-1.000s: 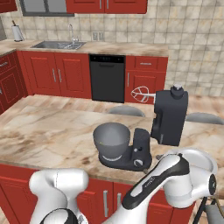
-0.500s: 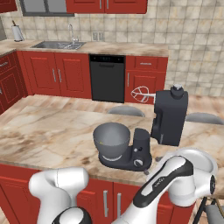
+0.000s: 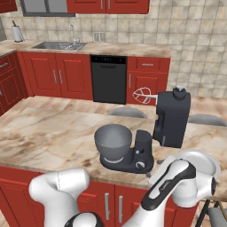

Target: Add butter and sugar cubes to the stand mixer bowl and then turn on the stand mixer to begin making frosting.

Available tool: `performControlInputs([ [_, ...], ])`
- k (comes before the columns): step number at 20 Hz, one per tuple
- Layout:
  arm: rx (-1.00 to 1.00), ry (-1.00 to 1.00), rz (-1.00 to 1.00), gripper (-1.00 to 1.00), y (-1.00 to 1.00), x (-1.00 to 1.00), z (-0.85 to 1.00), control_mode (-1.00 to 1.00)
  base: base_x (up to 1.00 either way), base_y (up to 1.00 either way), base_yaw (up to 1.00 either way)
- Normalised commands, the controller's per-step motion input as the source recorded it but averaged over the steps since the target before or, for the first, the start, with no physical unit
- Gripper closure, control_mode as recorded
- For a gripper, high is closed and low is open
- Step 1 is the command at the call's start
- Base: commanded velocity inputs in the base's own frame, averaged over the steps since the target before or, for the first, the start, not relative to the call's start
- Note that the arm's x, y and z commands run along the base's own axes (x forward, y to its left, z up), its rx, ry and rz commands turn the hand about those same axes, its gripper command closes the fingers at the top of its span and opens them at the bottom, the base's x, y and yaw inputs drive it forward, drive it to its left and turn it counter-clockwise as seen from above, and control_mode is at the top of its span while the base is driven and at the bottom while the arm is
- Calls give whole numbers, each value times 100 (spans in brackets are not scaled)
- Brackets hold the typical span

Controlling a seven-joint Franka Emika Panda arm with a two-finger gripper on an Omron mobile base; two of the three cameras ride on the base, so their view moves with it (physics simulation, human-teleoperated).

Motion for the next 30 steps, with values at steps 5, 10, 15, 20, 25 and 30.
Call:
performControlInputs([
  [5, 0, 1, 0, -100, -6, 7, -5, -100, 0, 0, 0],
  [10, 0, 0, 0, -100, -14, 0, -9, -100, 0, 0, 0],
  [15, 0, 0, 0, -100, -4, 8, -14, -100, 0, 0, 0],
  [20, 0, 0, 0, -100, 0, 17, -15, -100, 0, 0, 0],
  [25, 0, 0, 0, -100, 0, 12, -17, -100, 0, 0, 0],
  [30, 0, 0, 0, -100, 0, 11, -14, -100, 0, 0, 0],
])
